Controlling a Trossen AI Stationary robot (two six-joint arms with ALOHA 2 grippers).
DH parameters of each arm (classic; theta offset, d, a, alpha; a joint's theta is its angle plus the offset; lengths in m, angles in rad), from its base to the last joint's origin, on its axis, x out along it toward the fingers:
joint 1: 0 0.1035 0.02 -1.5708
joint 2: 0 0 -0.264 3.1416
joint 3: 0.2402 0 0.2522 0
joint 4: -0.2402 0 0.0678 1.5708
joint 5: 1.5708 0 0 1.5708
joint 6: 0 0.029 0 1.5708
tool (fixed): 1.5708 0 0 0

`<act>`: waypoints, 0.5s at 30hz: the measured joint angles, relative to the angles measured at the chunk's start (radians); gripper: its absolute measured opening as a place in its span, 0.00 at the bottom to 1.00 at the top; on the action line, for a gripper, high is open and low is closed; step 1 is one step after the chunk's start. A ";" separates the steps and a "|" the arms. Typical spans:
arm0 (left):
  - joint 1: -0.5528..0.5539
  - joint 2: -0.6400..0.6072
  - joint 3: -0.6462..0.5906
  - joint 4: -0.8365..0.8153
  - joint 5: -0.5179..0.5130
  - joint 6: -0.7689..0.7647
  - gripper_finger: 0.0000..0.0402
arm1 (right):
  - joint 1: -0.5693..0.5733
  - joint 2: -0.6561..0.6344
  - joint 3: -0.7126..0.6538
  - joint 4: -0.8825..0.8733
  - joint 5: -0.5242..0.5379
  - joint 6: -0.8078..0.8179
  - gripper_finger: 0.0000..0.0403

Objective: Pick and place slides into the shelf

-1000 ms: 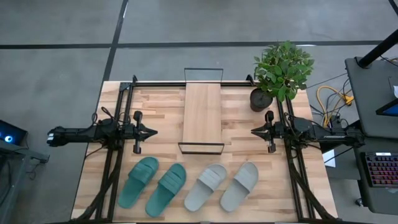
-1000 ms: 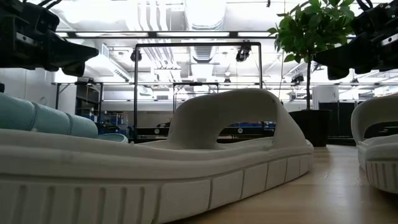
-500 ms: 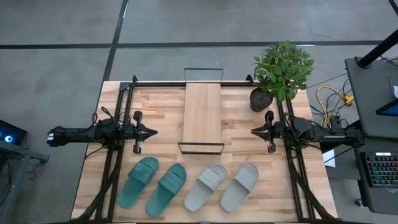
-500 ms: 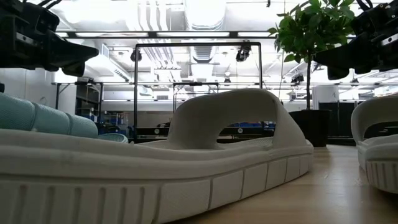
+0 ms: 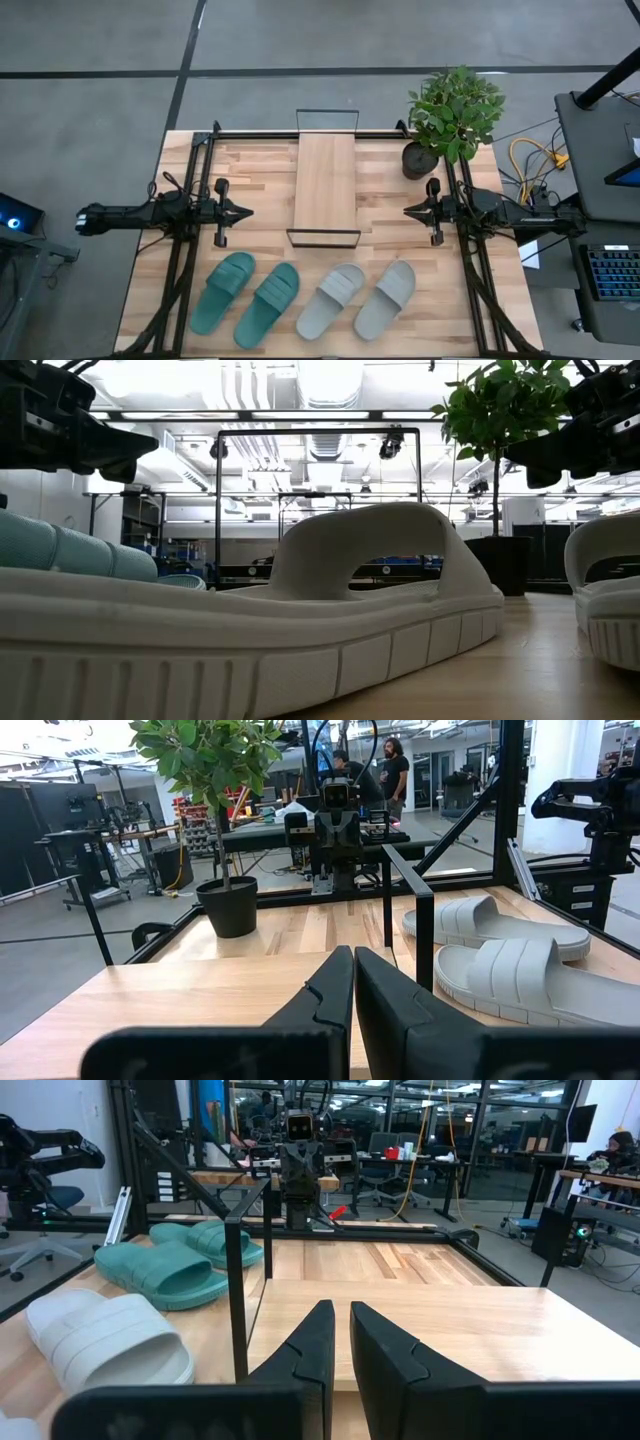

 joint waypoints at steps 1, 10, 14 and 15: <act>0.000 0.000 0.000 0.000 0.000 0.000 0.00 | 0.000 0.000 0.000 0.000 0.000 0.000 0.07; 0.000 0.000 0.000 0.001 0.000 0.026 0.00 | 0.000 0.000 0.000 0.002 0.000 -0.004 0.07; 0.000 0.000 0.000 0.000 0.000 0.026 0.00 | 0.000 0.000 0.000 0.036 0.000 0.016 0.07; 0.000 0.000 0.000 0.000 0.000 0.026 0.00 | 0.000 0.000 0.000 0.038 0.000 0.046 0.07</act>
